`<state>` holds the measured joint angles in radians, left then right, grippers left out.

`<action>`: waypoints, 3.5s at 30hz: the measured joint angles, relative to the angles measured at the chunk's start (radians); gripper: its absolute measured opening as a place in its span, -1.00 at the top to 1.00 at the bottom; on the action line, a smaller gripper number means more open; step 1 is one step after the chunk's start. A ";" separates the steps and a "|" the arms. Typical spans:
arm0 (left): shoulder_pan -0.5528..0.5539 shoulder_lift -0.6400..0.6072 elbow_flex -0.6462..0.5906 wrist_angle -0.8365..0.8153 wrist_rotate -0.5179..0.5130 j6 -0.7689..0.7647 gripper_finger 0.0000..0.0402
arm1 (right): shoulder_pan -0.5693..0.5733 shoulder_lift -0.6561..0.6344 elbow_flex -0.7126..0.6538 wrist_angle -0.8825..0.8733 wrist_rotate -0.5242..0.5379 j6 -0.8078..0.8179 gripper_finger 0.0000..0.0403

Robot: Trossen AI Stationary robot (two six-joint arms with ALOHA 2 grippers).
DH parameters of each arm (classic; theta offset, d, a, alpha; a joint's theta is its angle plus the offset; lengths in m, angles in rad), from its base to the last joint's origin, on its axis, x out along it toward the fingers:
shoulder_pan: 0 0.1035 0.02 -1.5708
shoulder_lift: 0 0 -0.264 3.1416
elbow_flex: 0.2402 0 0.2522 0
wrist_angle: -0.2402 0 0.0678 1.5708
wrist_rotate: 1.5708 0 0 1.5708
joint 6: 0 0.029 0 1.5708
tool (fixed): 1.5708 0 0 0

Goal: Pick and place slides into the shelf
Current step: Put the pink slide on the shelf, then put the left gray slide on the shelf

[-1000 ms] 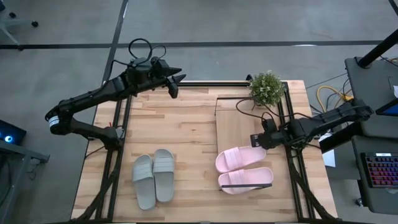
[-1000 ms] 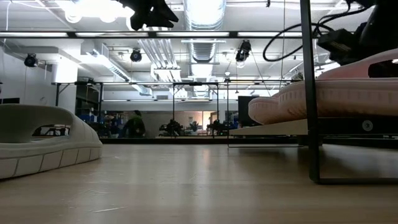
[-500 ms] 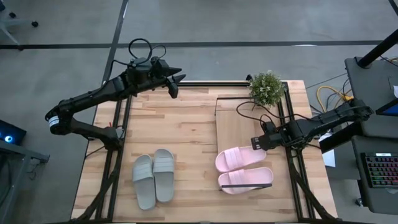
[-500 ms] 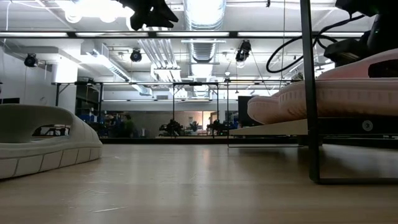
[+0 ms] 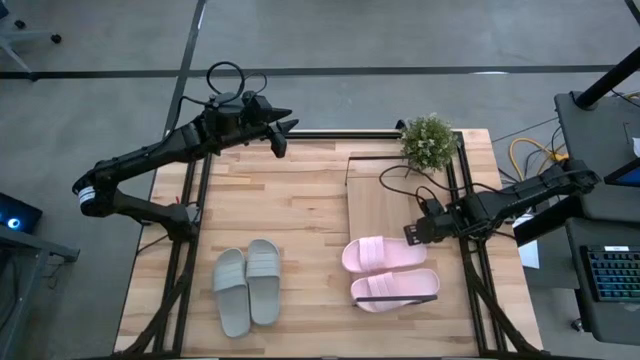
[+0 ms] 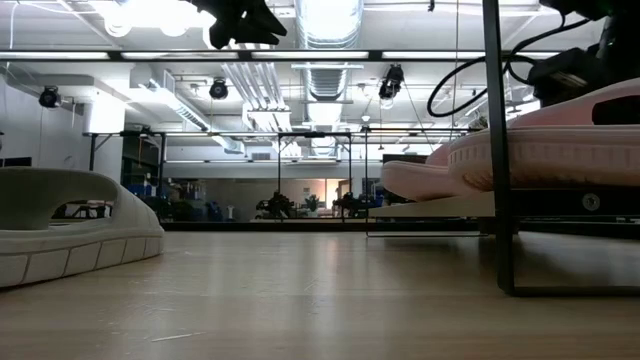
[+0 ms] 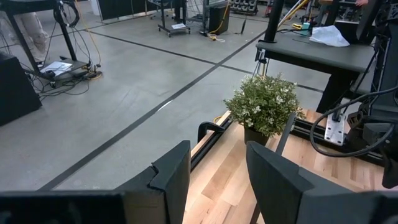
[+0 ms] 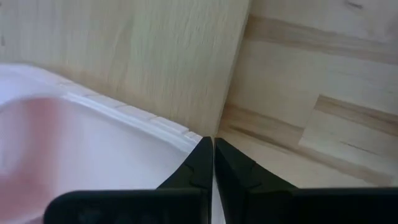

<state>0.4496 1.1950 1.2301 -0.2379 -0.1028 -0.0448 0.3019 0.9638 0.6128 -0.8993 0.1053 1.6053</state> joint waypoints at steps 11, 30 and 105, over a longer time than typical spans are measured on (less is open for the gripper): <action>0.000 0.000 0.000 0.000 0.001 0.000 0.30 | 0.060 -0.021 0.038 0.012 0.124 -0.019 0.96; -0.001 0.000 0.000 -0.009 0.003 -0.001 0.30 | -0.290 0.188 0.130 0.314 -0.140 -0.740 0.96; 0.000 0.000 0.000 -0.024 0.179 -0.099 0.30 | -0.246 0.007 0.152 0.911 -0.074 -1.026 0.96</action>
<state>0.4496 1.1946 1.2301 -0.2623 0.0762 -0.1437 0.0559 0.9709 0.7650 0.0120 0.0312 0.5794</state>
